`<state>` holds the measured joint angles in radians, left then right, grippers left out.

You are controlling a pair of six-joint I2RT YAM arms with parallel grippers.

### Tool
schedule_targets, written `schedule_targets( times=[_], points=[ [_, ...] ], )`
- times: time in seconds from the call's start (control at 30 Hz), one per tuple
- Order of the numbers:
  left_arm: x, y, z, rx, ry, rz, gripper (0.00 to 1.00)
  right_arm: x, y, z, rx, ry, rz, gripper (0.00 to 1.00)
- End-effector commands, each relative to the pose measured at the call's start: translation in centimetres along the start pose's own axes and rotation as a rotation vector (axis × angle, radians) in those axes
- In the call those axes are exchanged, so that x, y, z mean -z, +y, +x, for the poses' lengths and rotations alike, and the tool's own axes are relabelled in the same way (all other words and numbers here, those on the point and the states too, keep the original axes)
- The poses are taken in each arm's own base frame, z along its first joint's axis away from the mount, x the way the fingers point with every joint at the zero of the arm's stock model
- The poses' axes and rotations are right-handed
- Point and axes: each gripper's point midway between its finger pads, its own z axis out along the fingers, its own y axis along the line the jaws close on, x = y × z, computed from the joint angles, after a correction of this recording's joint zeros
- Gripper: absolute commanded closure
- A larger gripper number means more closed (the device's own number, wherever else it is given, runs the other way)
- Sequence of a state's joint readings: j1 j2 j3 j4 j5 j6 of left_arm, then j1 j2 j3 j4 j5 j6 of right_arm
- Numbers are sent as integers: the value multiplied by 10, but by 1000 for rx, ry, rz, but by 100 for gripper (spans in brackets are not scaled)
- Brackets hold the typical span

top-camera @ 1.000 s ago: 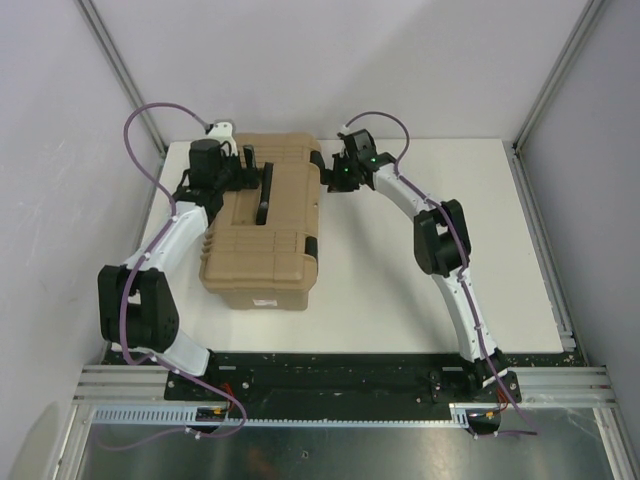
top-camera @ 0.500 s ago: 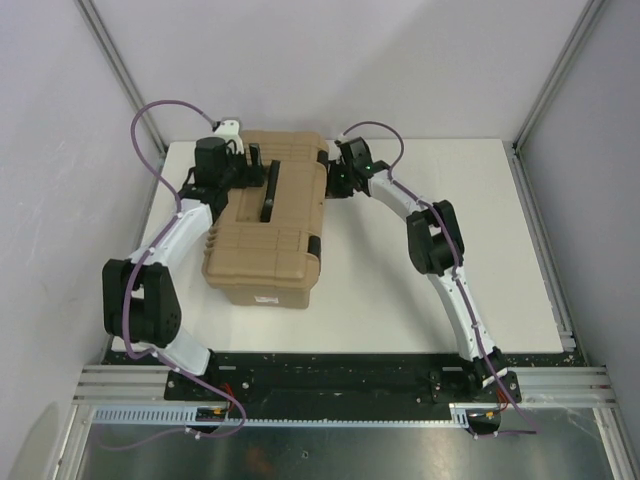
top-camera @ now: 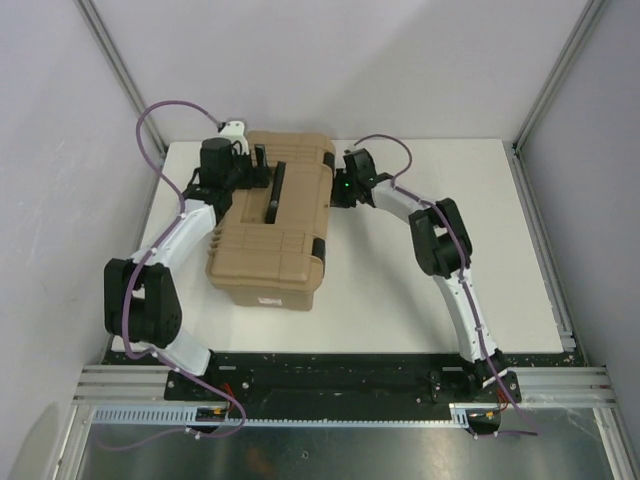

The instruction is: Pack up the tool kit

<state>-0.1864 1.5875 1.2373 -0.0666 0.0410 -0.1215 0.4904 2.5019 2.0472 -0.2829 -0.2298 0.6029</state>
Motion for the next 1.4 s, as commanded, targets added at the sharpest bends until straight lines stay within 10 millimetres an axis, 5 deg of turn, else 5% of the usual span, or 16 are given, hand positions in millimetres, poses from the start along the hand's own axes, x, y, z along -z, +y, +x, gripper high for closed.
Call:
schedule_targets(
  times=[0.0,0.23,0.4,0.6,0.77,1.1,1.23,1.37],
  points=[
    [32,-100,52,83,232,314,16,58,34,-54,-47,-197,-59,78],
    [59,-70,-25,120,29,190,1,120,13,-76,-17,-305,93,52],
    [90,-36,-56,142,-69,59,1,167,-13,-80,-27,-352,244,39],
    [152,-20,-82,164,-201,2,1,253,-47,-74,-13,-428,426,28],
    [191,-11,-67,184,-247,-33,0,336,-62,-73,-1,-524,527,25],
    [249,12,-11,217,-214,-145,1,452,-132,-60,-145,-653,706,28],
    [261,17,9,214,-178,-171,1,488,-143,-48,-166,-739,788,28],
    [267,14,20,224,-159,-153,1,502,-147,-42,-166,-774,809,27]
  ],
)
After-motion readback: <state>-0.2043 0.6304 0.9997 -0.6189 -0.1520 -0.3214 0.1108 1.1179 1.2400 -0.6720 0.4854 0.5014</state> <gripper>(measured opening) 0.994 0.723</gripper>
